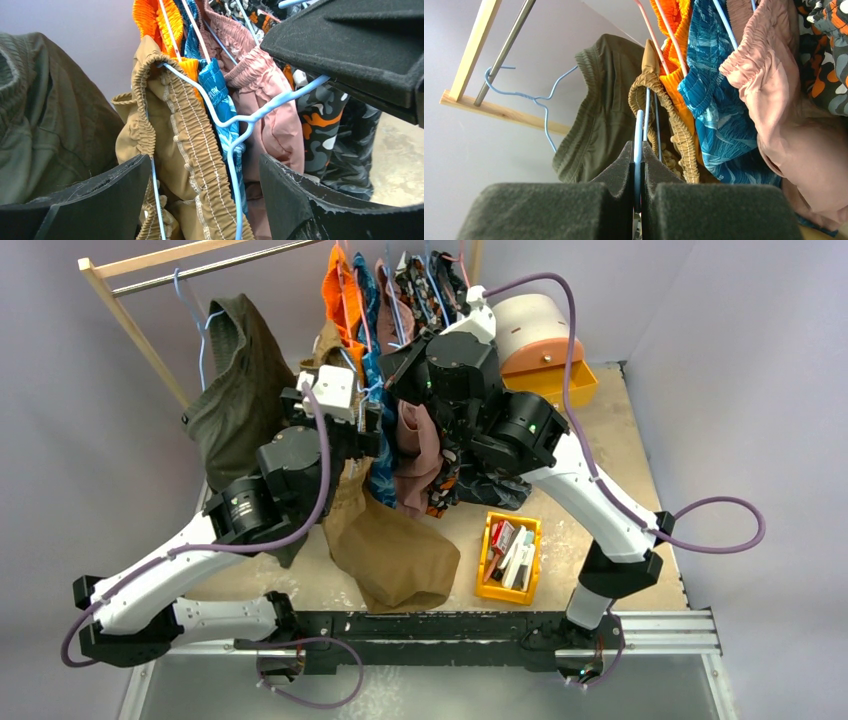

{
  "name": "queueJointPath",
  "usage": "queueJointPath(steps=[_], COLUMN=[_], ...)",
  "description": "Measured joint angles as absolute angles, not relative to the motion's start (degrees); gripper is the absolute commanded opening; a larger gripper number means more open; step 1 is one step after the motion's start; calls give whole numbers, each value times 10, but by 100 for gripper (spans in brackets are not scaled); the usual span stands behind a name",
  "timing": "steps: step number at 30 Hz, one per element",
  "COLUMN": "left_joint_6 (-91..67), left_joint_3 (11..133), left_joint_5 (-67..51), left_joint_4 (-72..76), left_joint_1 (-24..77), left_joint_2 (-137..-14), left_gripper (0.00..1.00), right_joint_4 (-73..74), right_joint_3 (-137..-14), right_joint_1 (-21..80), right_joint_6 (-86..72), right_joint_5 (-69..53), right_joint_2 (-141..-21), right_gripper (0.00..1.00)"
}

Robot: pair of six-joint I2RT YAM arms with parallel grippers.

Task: Place the shorts on the hanger
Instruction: Adjust the hanger on the clothesline.

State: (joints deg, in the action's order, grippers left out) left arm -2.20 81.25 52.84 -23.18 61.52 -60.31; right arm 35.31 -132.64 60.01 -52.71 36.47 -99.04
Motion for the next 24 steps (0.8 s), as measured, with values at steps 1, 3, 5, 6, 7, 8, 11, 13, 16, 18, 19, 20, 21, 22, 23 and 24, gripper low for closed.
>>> queueJointPath(steps=[1,3,5,6,7,8,11,13,16,18,19,20,21,22,23,24], left_joint_6=[-15,5,28,37,47,59,88,104,121,129,131,134,135,137,140,141], left_joint_3=[813,813,814,815,816,816,817,816,816,816,816,814,812,810,807,805], left_joint_5=[532,541,553,559,567,575,593,603,615,621,624,629,634,636,639,640], left_joint_4=[-229,-224,-218,-217,-212,-209,-199,-192,-185,-181,-177,-171,-166,-162,-156,-153], left_joint_1=[615,616,622,626,632,639,657,664,665,665,665,665,665,665,665,665], left_joint_2=[-606,-614,-623,-628,-633,-638,-649,-656,-662,-663,-662,-661,-660,-660,-658,-657], left_gripper=[76,73,70,67,64,60,46,37,20,7,0,0,0,0,0,0], right_joint_4=[353,353,354,354,354,354,354,354,354,354,354,354,354,354,353,352], right_joint_3=[-1326,-1326,-1326,-1326,-1326,-1326,-1326,-1326,-1326,-1326,-1326,-1326,-1326,-1326,-1326,-1326], right_joint_1=[601,601,601,601,601,601,601,601,601,601,601,601,601,601,601,601], right_joint_6=[-529,-531,-533,-535,-536,-536,-539,-540,-540,-540,-540,-540,-540,-540,-540,-540], right_joint_5=[364,364,364,363,363,363,361,360,353,350,349,348,346,345,343,339], right_joint_2=[-990,-990,-991,-991,-991,-991,-991,-991,-992,-993,-993,-993,-993,-993,-993,-993], right_gripper=[0,0,0,0,0,0,0,0,0,0,0,0,0,0,0,0])
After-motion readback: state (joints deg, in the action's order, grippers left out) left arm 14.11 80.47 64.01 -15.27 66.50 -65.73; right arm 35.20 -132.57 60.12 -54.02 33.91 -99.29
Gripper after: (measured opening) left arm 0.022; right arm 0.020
